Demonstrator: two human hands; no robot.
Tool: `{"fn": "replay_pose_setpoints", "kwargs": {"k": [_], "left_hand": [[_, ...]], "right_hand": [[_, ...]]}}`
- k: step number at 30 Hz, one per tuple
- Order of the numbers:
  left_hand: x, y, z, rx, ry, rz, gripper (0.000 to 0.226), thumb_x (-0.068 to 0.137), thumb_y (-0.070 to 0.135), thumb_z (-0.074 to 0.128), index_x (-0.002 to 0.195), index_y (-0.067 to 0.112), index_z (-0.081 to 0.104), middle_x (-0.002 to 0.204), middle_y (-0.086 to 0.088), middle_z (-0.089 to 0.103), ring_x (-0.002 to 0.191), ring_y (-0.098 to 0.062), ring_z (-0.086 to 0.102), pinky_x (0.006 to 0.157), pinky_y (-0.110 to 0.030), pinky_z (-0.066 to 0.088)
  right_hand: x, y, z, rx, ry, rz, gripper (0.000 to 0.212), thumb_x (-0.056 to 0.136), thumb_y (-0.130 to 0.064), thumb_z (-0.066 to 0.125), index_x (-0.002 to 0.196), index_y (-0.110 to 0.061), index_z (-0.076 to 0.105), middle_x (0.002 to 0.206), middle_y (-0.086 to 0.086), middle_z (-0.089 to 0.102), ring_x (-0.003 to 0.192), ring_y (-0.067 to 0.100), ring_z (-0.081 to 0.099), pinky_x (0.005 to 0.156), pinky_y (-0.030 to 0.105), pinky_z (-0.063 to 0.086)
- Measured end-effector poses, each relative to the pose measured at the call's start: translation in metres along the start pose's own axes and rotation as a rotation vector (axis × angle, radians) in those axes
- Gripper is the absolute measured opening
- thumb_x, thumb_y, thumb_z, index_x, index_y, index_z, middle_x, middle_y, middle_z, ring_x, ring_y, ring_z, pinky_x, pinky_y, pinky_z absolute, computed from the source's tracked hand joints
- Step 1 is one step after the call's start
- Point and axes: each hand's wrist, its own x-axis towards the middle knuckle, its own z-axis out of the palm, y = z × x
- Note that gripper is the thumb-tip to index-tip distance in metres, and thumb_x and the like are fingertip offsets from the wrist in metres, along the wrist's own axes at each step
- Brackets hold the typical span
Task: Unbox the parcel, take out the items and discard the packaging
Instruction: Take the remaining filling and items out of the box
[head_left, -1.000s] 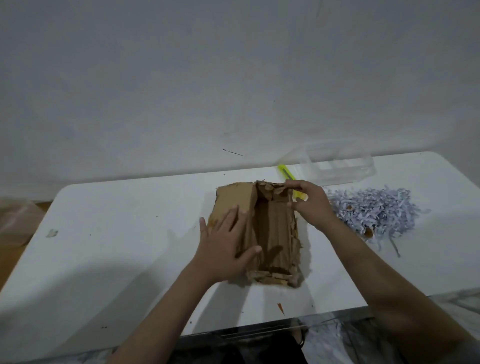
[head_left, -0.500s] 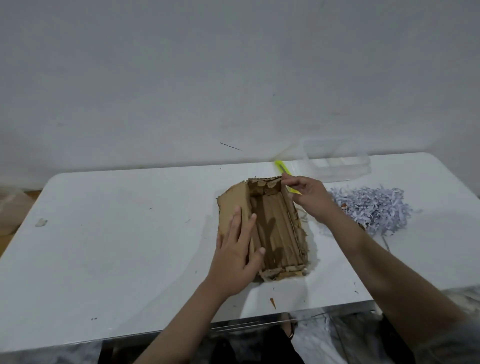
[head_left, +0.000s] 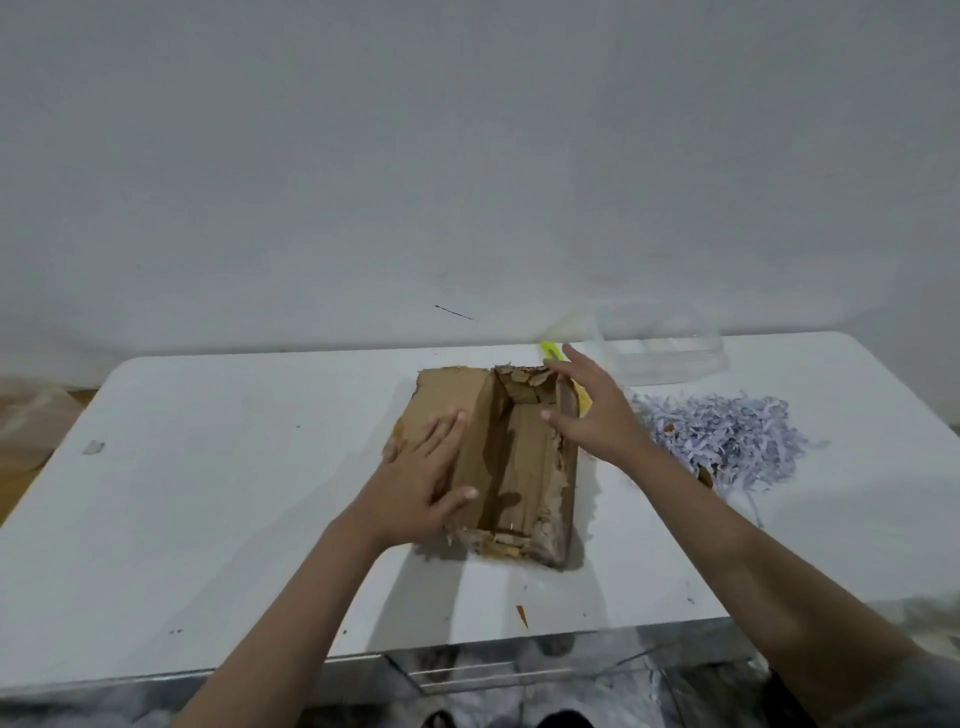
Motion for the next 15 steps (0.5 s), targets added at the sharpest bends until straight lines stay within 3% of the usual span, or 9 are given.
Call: {"fn": "replay_pose_setpoints", "kwargs": {"k": [4,8,11,15], "left_hand": [[-0.009,0.011,0.013,0.035,0.245,-0.26,0.09,0.079,0.077,0.019,0.15,0.022,0.013,0.159,0.002,0.008,0.147,-0.017,0.002,0.112,-0.058,-0.002],[-0.022,0.039,0.029,-0.182,0.6,-0.502,0.051,0.094,0.045,0.043,0.138,0.019,0.041,0.155,-0.005,0.026,0.146,-0.022,0.012,0.111,-0.062,0.005],[-0.028,0.058,0.037,-0.371,0.766,-0.655,0.059,0.09,0.052,0.041,0.138,0.018,0.039,0.157,-0.01,0.016,0.145,-0.027,0.011,0.113,-0.063,0.013],[-0.031,0.085,0.048,-0.356,0.827,-0.683,0.065,0.086,0.056,0.036,0.141,0.02,0.034,0.157,-0.009,0.011,0.145,-0.026,0.01,0.113,-0.061,0.01]], "right_hand": [[0.012,0.012,-0.002,-0.164,-0.106,-0.075,0.061,0.076,-0.033,0.075,0.132,-0.023,0.052,0.139,-0.001,0.05,0.128,0.022,0.04,0.107,0.038,0.035],[-0.003,0.033,-0.007,-0.26,-0.087,-0.058,0.064,0.075,-0.044,0.074,0.132,-0.022,0.054,0.134,-0.007,0.054,0.103,0.016,0.035,0.09,0.024,0.035],[-0.022,0.04,-0.005,-0.37,0.004,-0.136,0.062,0.077,-0.062,0.059,0.123,-0.021,0.061,0.125,-0.002,0.063,0.097,0.026,0.045,0.082,0.029,0.04],[-0.042,0.032,0.007,-0.418,0.093,-0.17,0.061,0.083,-0.06,0.045,0.117,-0.013,0.064,0.115,0.005,0.065,0.089,0.031,0.048,0.075,0.038,0.046]]}}
